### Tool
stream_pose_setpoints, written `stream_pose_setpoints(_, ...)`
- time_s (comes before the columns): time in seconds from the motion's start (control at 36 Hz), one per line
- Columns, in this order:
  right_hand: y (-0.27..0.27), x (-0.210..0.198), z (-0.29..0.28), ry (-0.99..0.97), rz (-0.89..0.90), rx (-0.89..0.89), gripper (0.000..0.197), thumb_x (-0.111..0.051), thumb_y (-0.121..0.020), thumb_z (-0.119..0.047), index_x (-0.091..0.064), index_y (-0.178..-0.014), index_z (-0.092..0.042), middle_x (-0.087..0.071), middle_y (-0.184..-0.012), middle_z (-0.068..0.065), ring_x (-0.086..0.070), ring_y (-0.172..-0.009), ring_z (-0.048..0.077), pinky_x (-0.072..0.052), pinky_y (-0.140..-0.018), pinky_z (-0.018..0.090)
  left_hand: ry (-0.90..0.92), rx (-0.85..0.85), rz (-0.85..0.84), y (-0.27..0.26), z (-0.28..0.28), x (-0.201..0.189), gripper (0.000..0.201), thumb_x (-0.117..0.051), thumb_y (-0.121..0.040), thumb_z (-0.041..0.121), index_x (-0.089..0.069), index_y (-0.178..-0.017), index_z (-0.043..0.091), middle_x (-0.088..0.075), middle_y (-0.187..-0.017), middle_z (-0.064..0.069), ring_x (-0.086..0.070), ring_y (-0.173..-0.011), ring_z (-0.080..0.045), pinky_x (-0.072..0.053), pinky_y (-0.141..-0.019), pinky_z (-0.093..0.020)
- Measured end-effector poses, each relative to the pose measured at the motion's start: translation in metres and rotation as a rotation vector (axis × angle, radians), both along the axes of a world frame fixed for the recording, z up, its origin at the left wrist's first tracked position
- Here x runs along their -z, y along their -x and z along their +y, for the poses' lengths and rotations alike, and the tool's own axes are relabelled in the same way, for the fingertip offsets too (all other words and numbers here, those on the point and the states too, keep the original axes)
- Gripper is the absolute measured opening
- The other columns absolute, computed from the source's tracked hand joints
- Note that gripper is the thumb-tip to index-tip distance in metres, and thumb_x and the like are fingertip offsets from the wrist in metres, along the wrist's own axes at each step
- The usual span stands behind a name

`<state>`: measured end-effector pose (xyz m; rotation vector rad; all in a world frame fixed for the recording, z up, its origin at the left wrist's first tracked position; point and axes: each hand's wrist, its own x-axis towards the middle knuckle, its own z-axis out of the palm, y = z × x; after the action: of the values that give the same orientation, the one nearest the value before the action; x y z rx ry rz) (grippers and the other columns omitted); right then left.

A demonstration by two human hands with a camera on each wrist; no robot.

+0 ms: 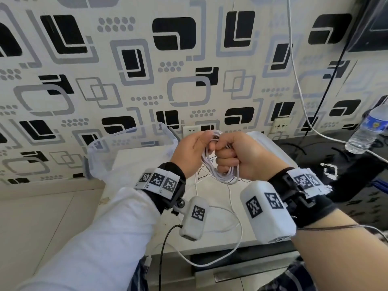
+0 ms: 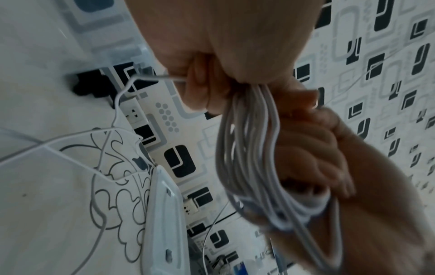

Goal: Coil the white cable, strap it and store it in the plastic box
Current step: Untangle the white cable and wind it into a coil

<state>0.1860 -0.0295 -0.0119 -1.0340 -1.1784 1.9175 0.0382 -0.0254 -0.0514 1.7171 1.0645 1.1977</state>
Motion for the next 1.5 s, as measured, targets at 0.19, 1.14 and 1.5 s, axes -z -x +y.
stream_pose_setpoints(0.19,-0.011,0.003,-0.002,-0.026,0.216,0.11,0.021,-0.028,-0.081,-0.001,-0.041,-0.067,-0.01,-0.022,-0.037,-0.005,-0.016,-0.03,0.009,-0.012,-0.043,0.024,0.072,0.13,0.021,-0.004,-0.004,0.002,0.037,-0.027,-0.106,0.028,-0.041,-0.074,0.015,-0.028,-0.046,0.011,-0.025,-0.037,-0.004,-0.023,-0.039,-0.017)
stream_pose_setpoints(1.14,-0.017,-0.003,0.003,0.071,0.505,-0.02,0.024,-0.035,-0.072,-0.006,-0.055,-0.061,-0.009,-0.028,-0.032,-0.007,-0.009,-0.035,0.01,-0.024,-0.04,0.018,-0.075,-0.295,0.438,0.018,0.015,-0.005,0.047,-0.032,-0.105,0.031,-0.045,-0.064,0.012,-0.042,-0.058,0.003,-0.041,-0.056,-0.013,-0.031,-0.058,-0.031)
stream_pose_setpoints(1.5,-0.052,0.004,0.023,0.178,0.919,0.388,0.013,-0.051,-0.065,-0.003,-0.048,-0.066,-0.015,-0.029,-0.038,-0.007,-0.026,-0.033,0.008,-0.028,-0.046,0.017,-0.046,-0.065,0.48,0.006,-0.001,-0.001,0.034,-0.042,-0.101,0.022,-0.062,-0.075,0.01,-0.057,-0.073,-0.017,-0.049,-0.064,-0.018,-0.036,-0.061,-0.02)
